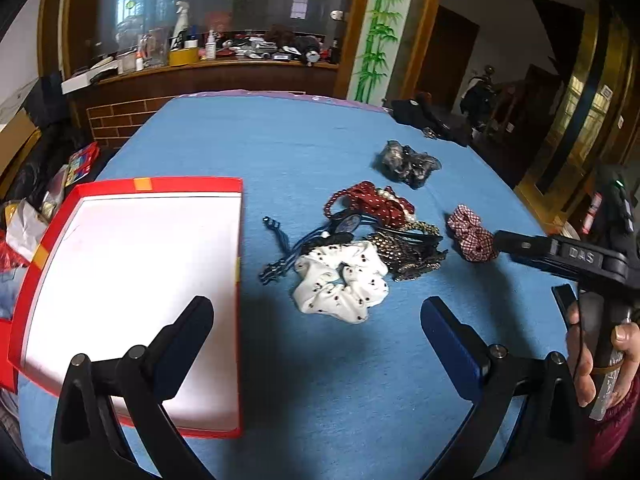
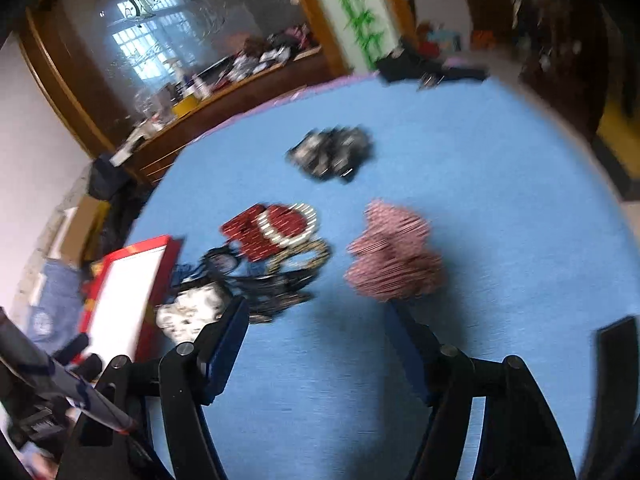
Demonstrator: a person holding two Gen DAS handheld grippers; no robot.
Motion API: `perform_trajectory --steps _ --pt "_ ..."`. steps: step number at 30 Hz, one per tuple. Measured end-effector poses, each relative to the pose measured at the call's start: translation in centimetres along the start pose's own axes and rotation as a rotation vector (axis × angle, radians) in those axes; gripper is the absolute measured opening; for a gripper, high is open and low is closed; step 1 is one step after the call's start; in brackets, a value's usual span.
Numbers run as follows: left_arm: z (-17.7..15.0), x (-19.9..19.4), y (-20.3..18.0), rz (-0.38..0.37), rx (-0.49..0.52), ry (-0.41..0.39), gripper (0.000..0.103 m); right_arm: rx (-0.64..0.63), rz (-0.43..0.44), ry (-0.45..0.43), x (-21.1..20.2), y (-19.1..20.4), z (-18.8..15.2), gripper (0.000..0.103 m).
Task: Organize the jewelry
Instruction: 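Grasp the black claw clip with the right tool while the left grasps the white polka-dot scrunchie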
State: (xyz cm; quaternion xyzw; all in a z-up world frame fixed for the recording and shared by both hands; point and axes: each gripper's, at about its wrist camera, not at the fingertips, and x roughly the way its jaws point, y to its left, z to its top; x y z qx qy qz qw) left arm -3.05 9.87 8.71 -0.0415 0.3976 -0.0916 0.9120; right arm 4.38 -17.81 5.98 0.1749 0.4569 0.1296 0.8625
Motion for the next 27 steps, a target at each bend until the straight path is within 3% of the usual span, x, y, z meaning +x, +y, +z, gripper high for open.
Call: perform_trajectory --steps 3,13,22,27 --pt "-0.4 0.3 -0.6 -0.003 0.023 -0.005 0.103 0.042 0.06 0.057 1.6 0.3 -0.1 0.074" --pt "-1.0 0.7 -0.6 -0.002 0.047 -0.002 0.103 0.179 0.133 0.147 5.7 0.4 -0.3 0.07" --pt "-1.1 1.3 0.0 -0.011 0.031 0.005 0.103 0.178 0.12 0.184 8.7 2.1 1.2 0.071" --pt "-1.0 2.0 0.3 -0.006 0.02 0.019 0.103 0.086 0.083 0.16 9.9 3.8 2.9 0.071"
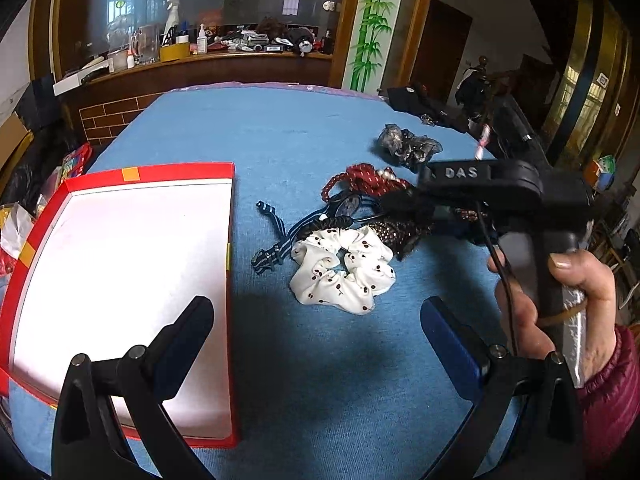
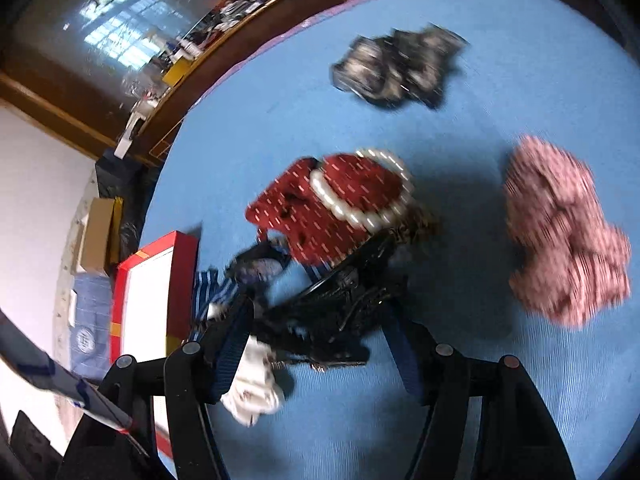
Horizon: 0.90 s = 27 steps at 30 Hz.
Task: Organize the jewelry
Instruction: 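Grasp the black claw clip with the right tool while the left grasps the white polka-dot scrunchie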
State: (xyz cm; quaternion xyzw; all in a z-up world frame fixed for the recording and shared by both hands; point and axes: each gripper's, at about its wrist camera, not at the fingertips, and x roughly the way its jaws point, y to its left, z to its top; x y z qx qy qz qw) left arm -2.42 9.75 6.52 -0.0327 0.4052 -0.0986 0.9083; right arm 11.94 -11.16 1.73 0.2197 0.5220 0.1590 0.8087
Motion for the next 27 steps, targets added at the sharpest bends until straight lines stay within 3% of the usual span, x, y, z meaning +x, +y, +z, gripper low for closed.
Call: perform_trajectory --steps 7,9,10,15,17,21,27 --pt "0.2 0.8 -0.2 0.01 -0.003 0.009 0.103 -0.117 0.025 -0.015 -0.3 1.2 -0.9 0.053" --pt "0.3 1.0 -0.3 0.012 -0.003 0.014 0.103 -0.114 0.043 -0.025 -0.9 0.9 -0.9 0.038" --pt "0.4 1.2 -0.5 0.01 -0.003 0.018 0.103 -0.118 0.037 -0.028 -1.2 0.7 -0.9 0.022" --pt "0.7 2.1 -1.0 0.011 0.006 0.027 0.103 -0.115 0.055 -0.053 -2.3 -0.4 -0.8 0.017" --pt "0.9 2.8 -1.2 0.006 0.002 0.043 0.103 -0.126 0.039 -0.09 -3.2 -0.5 -0.7 0.011" --pt "1.5 4.5 -1.4 0.018 0.005 0.066 0.103 -0.148 0.022 -0.175 -5.7 -0.8 -0.3 0.011" --pt "2.1 7.9 -1.3 0.042 -0.022 0.134 0.103 -0.146 0.031 -0.2 -6.7 -1.4 -0.4 0.011"
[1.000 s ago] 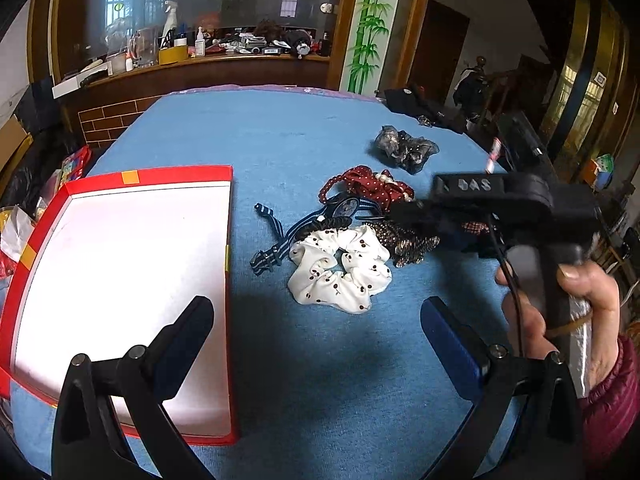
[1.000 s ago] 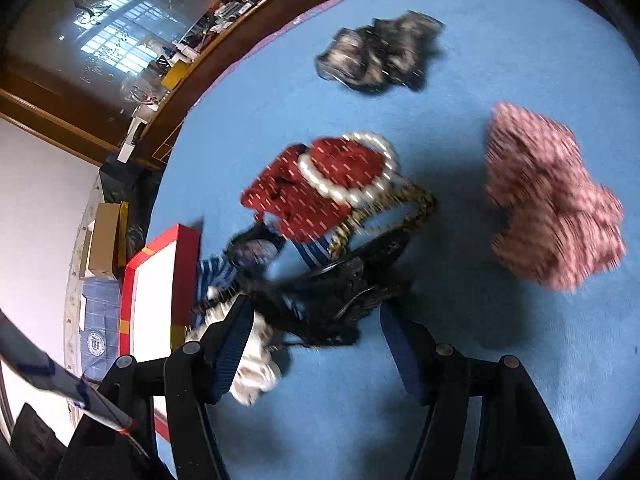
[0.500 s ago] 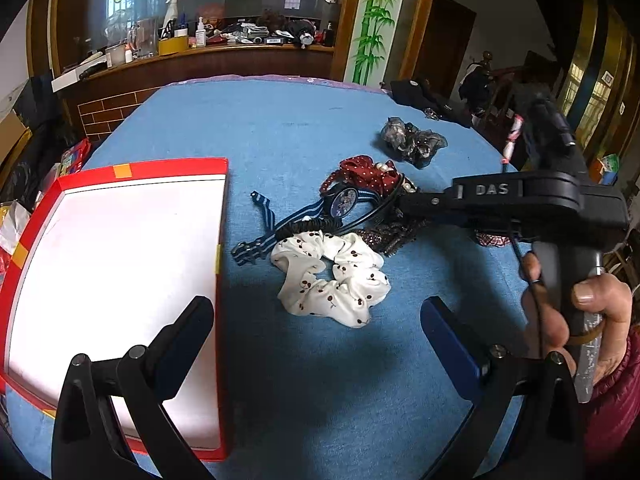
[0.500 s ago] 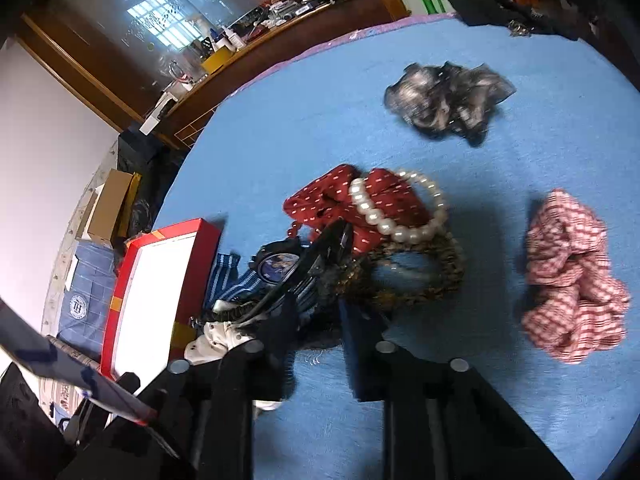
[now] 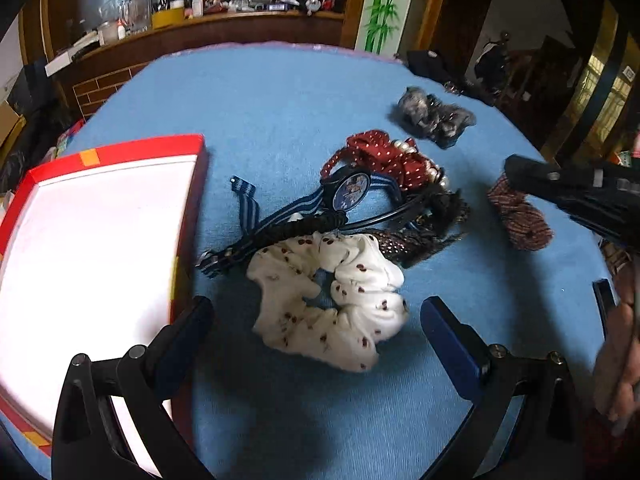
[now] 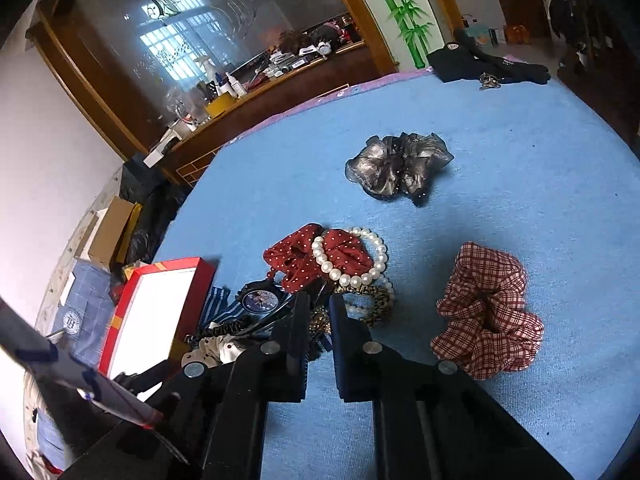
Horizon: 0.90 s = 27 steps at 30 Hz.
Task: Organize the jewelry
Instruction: 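Grasp the black claw clip with the right tool while the left grasps the white polka-dot scrunchie, then carry the scrunchie and claw clip over the red-rimmed white box with both tools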
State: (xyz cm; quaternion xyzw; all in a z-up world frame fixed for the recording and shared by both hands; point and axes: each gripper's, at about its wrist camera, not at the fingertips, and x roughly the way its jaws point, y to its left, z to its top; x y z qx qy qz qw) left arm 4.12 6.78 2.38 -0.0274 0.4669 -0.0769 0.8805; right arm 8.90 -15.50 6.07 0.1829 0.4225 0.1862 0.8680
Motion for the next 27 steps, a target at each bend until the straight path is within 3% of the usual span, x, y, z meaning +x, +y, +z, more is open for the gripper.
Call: perform_trajectory --steps 2,4,7,10,12,15,17,19,25,27 --pt "0.4 0.8 -0.3 0.01 -0.001 0.004 0.098 -0.005 0.0 -0.009 -0.2 0.1 0.0 0.012" --pt "0.7 1.5 -0.5 0.01 -0.003 0.021 0.062 -0.008 0.004 -0.01 -0.2 0.3 0.0 0.015" --pt "0.7 2.1 -0.5 0.03 -0.008 0.033 0.036 0.002 0.021 0.005 0.2 0.2 -0.1 0.03" --pt "0.2 1.5 -0.5 -0.018 -0.016 0.027 0.017 0.013 0.04 0.041 1.0 0.1 -0.3 0.038" --pt "-0.3 0.5 -0.3 -0.036 -0.018 0.002 0.016 0.041 0.056 0.08 1.9 -0.2 -0.6 0.045" --pt "-1.0 -1.5 -0.3 -0.033 0.001 -0.05 0.016 0.098 0.091 0.14 3.2 -0.8 -1.0 0.046" --pt "-1.4 -2.8 -0.1 -0.034 0.007 -0.085 0.016 0.162 0.107 0.169 3.8 -1.4 -1.3 0.06" --pt "-1.5 -3.9 0.0 -0.018 0.019 -0.117 0.016 0.217 0.115 0.196 4.5 -1.5 -1.6 0.065" --pt "-1.7 -6.2 0.7 -0.021 0.034 -0.18 0.016 0.271 0.038 0.182 5.5 0.7 -1.5 0.066" --pt "-1.9 -6.7 1.2 -0.026 0.029 -0.188 0.016 0.264 -0.023 0.178 6.2 2.1 -1.2 0.066"
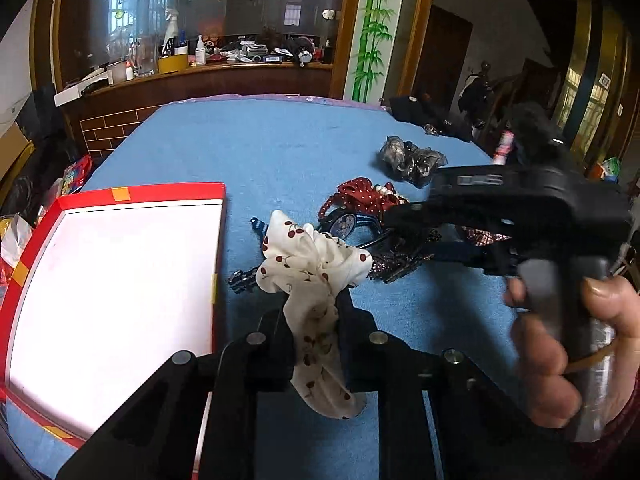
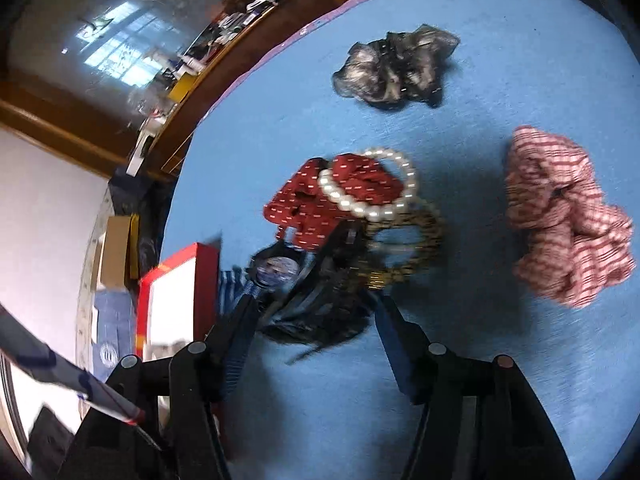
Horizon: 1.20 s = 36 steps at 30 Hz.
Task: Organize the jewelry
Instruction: 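Carry the scrunchie and claw clip over the red-rimmed white box with both tools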
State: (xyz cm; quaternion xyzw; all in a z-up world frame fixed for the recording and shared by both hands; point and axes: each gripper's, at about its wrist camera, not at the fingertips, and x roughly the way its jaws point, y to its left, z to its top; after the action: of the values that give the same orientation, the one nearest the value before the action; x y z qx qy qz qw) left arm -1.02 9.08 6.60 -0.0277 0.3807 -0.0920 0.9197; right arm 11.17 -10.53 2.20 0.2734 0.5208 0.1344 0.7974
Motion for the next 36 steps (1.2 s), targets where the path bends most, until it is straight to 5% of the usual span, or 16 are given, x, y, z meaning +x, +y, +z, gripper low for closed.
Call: perform_trajectory --steps 4,8,11,16,25,36 --pt "-0.1 -0.7 1.0 -0.011 -0.015 -0.009 0.016 -0.01 -0.179 -0.018 1.5 1.8 0.0 0.066" --pt "-0.4 -1.2 1.7 -0.016 -0.021 -0.015 0.017 -0.063 -0.226 -0.027 2.2 2.2 -0.6 0.065" --pt "-0.6 -1.1 2.1 -0.018 -0.033 -0.013 0.017 -0.125 -0.209 -0.037 1.4 2.4 -1.2 0.037" --pt "-0.8 -0.9 1.7 -0.027 -0.035 -0.007 0.017 -0.131 -0.131 -0.061 -0.2 0.7 -1.9 0.033" --pt "-0.5 -0.9 0.8 -0.022 -0.034 -0.021 0.018 -0.247 -0.028 -0.238 -4.8 0.9 -3.0 0.029" --pt "-0.6 -1.7 1.2 0.013 -0.035 -0.027 0.018 -0.296 0.04 -0.245 -5.0 2.2 -3.6 0.029"
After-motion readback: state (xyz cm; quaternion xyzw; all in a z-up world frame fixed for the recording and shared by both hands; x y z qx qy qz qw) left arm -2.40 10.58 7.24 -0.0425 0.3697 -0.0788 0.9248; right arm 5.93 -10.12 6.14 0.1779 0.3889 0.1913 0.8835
